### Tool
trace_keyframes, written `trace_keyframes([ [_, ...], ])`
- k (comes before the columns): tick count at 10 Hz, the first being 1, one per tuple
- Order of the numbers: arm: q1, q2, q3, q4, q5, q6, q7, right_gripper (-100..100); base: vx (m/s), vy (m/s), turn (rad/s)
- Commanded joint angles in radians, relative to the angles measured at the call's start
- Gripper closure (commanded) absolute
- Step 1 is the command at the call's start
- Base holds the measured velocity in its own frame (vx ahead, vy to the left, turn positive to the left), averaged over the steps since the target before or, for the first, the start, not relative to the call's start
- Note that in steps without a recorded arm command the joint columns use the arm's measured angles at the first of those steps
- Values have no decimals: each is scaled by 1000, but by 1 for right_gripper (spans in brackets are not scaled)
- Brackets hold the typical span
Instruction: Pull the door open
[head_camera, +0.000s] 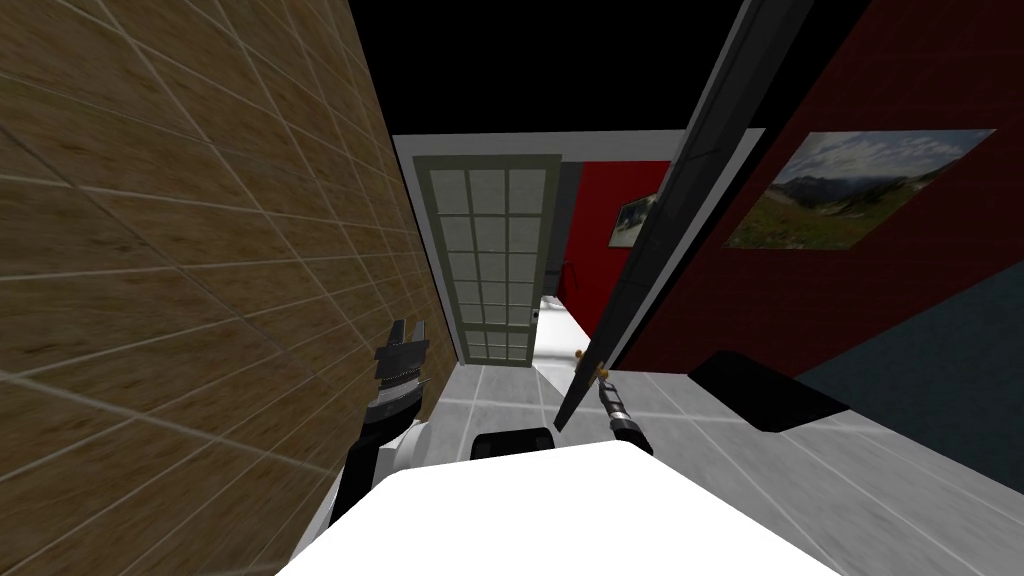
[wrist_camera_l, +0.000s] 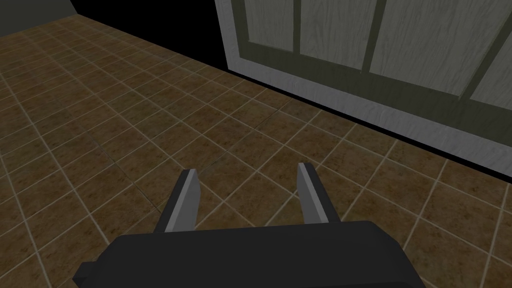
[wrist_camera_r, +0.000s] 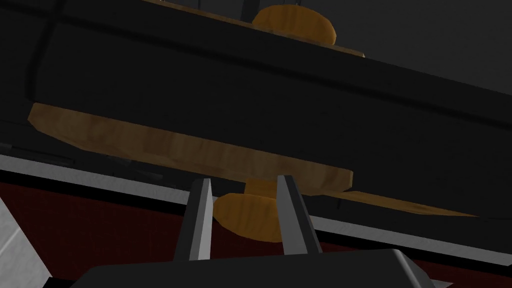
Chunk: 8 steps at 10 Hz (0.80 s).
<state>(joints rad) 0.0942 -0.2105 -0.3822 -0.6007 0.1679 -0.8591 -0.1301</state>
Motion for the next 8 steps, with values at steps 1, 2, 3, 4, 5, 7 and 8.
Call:
trace_keyframes([
  [1,-2,-5,0,-1,-15,17,-50,100,-3,-3,18],
  [2,-2,-5,0,-1,-15,17,-53,100,2,-2,11],
  [3,-4,-6,6,0,-19,17,-78,100,0,-6,2],
  [4,-7,-7,12,1,-23,16,-103,100,-1,-6,13],
  [5,-10,-7,18,2,-28,16,-128,100,8,-13,16],
  [7,-14,-8,24,3,-32,16,-154,100,11,3,16],
  [8,-17,-8,31,3,-36,15,-180,100,3,1,10],
])
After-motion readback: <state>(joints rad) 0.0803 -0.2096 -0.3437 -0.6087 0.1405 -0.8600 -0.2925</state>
